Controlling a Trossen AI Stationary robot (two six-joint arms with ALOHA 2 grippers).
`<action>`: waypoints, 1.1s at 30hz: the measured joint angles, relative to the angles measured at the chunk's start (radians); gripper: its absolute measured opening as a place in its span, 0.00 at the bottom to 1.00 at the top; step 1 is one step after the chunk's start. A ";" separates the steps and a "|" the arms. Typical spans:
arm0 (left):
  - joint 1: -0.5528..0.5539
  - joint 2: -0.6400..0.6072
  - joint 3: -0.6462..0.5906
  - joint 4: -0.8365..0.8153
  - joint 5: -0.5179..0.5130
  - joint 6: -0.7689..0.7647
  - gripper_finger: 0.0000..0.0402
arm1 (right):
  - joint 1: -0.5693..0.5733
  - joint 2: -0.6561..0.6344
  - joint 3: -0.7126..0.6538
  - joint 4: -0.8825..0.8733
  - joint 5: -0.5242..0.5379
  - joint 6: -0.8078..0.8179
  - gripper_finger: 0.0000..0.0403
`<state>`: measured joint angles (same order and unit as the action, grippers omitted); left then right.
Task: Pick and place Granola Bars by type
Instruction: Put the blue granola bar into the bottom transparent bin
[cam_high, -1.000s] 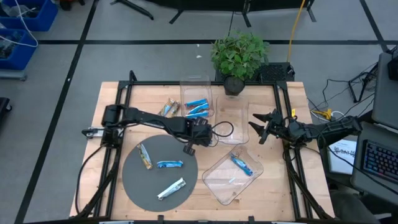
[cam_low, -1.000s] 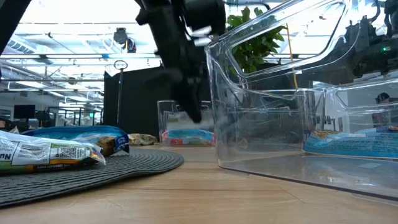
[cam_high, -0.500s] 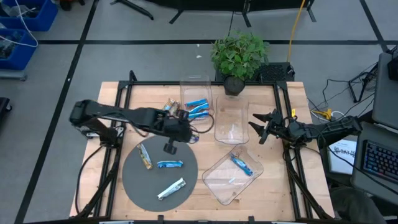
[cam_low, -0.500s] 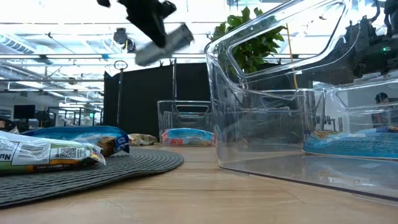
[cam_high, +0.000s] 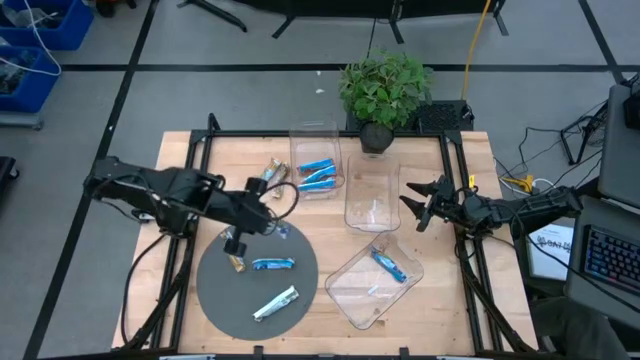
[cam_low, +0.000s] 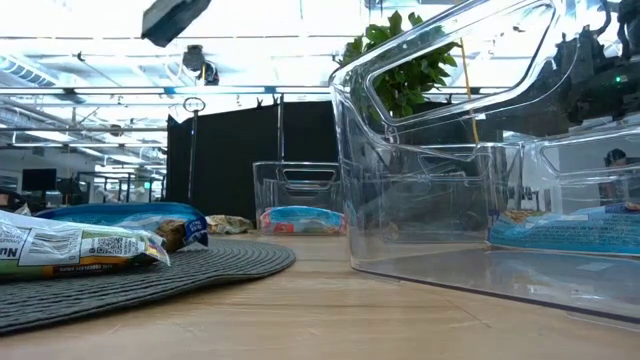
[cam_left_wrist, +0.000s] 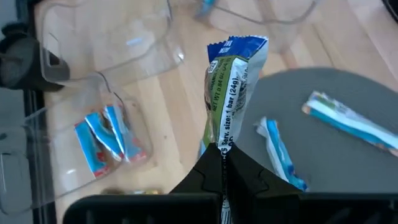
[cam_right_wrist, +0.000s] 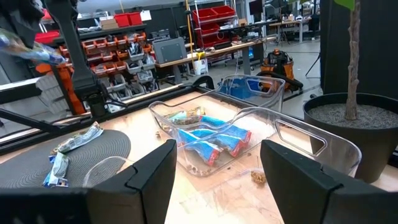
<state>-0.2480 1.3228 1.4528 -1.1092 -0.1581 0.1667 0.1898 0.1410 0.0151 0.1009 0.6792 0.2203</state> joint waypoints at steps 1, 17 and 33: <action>-0.006 0.000 0.000 -0.012 -0.001 -0.005 0.01 | 0.000 0.000 0.000 0.000 0.000 0.000 0.56; -0.042 0.350 0.264 -0.009 -0.004 0.020 0.01 | 0.000 0.000 0.000 0.000 0.000 0.000 0.56; -0.039 0.796 0.797 -0.124 0.050 0.125 0.01 | 0.000 0.000 0.000 0.000 0.000 0.000 0.56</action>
<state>-0.2875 2.1185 2.2497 -1.2329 -0.1084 0.2918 0.1894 0.1408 0.0151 0.1009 0.6795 0.2202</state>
